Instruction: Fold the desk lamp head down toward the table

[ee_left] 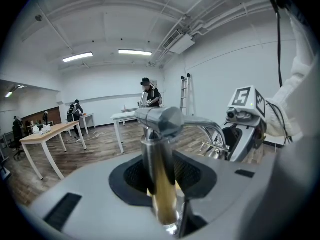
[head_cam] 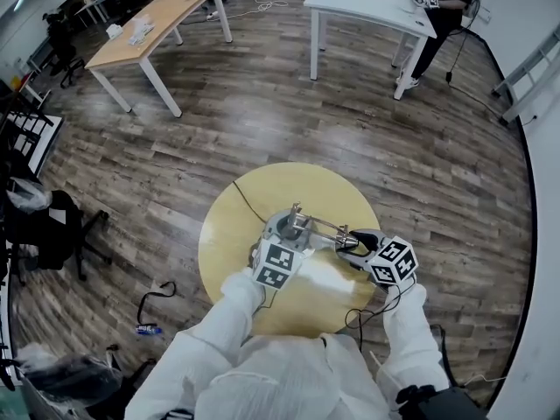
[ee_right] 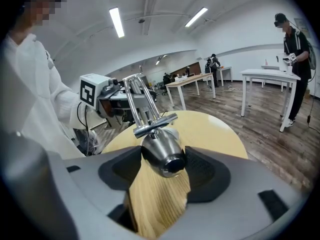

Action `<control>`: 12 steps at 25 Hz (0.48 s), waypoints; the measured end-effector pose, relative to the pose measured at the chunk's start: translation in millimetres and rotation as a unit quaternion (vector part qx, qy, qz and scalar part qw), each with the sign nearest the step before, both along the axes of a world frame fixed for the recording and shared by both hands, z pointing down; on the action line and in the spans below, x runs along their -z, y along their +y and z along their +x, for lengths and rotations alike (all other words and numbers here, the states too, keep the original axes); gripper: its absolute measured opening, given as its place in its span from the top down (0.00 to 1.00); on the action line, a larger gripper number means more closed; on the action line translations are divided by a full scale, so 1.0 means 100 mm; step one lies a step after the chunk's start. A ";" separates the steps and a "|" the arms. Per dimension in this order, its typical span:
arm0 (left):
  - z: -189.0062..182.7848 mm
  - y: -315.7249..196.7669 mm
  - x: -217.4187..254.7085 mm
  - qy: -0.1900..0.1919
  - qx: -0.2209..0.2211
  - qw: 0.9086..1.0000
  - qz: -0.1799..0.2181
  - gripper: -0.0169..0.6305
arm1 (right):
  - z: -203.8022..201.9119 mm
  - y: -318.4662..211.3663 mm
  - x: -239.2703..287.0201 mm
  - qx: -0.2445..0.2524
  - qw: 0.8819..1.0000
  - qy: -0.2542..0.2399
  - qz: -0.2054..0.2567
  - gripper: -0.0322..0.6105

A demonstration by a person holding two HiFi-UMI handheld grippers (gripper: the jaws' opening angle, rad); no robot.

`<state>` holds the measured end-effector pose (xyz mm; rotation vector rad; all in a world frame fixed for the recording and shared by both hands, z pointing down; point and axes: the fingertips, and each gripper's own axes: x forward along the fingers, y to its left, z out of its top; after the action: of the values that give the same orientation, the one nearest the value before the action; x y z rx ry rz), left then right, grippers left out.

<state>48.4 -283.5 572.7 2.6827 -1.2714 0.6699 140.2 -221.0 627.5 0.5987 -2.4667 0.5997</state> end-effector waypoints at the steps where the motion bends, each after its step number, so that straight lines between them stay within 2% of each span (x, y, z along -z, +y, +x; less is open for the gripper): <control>1: 0.01 0.00 0.00 0.000 -0.002 1.000 0.000 0.80 | -0.01 0.00 -0.02 -0.001 1.000 -0.001 -0.001 0.55; 12: 0.03 -0.01 0.04 0.003 -0.007 1.000 0.003 0.80 | -0.10 -0.03 -0.11 -0.004 1.000 -0.018 -0.008 0.55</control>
<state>51.1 -284.2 569.1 2.6988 -1.2580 0.6607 130.6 -223.6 638.5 0.5964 -2.4916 0.6390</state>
